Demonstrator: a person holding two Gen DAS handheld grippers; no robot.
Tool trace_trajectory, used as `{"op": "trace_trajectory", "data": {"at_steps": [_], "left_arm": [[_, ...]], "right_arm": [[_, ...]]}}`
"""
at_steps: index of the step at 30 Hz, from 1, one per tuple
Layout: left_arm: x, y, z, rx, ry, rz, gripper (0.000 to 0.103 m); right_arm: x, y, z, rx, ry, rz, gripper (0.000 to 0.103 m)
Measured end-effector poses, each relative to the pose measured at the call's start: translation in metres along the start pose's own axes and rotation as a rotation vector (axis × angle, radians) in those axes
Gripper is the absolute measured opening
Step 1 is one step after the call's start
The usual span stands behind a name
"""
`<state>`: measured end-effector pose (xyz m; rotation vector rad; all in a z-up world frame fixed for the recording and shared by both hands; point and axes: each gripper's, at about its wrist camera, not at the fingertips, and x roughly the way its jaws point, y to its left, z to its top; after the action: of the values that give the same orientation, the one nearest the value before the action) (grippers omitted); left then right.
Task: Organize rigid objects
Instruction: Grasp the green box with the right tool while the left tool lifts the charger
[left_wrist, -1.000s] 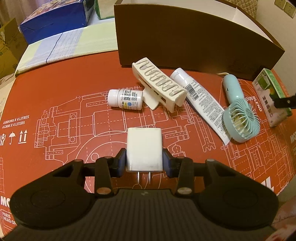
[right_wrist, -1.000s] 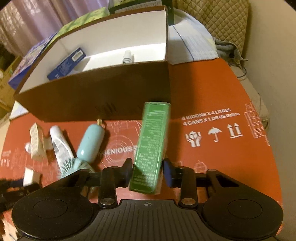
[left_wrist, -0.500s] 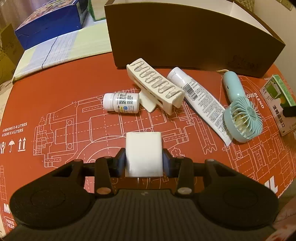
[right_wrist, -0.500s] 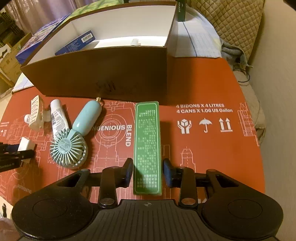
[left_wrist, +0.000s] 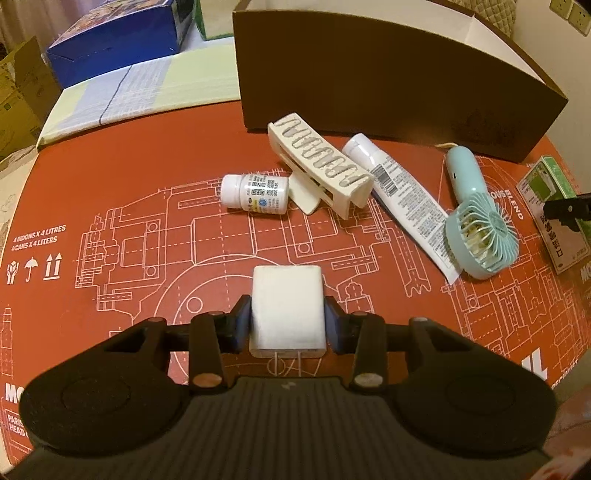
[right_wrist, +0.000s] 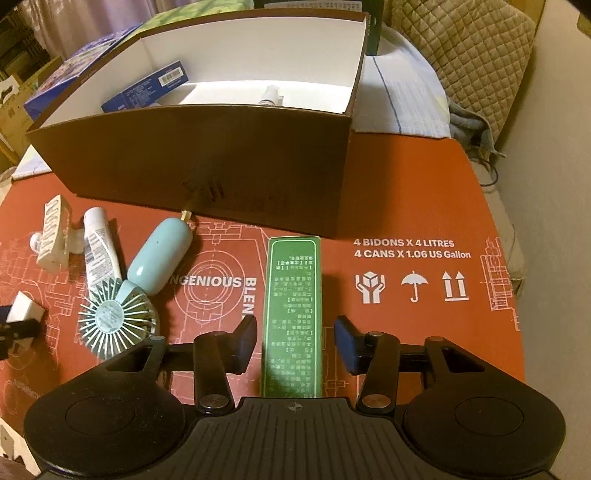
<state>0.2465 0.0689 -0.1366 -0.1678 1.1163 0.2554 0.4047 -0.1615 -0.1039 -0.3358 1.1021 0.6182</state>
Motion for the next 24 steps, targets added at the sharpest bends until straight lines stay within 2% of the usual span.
{"op": "trace_trajectory", "data": {"at_steps": [1, 14, 24], "left_arm": [[0.000, 0.000, 0.002, 0.000, -0.003, 0.000, 0.036], [-0.016, -0.010, 0.010, 0.024, -0.068, -0.026, 0.036], [-0.050, -0.018, 0.024, 0.023, -0.156, -0.052, 0.036]], "right_arm": [[0.000, 0.000, 0.000, -0.010, 0.000, 0.003, 0.027], [-0.027, 0.001, -0.009, -0.012, -0.054, 0.031, 0.027], [-0.059, 0.008, -0.006, -0.032, -0.107, 0.064, 0.027]]}}
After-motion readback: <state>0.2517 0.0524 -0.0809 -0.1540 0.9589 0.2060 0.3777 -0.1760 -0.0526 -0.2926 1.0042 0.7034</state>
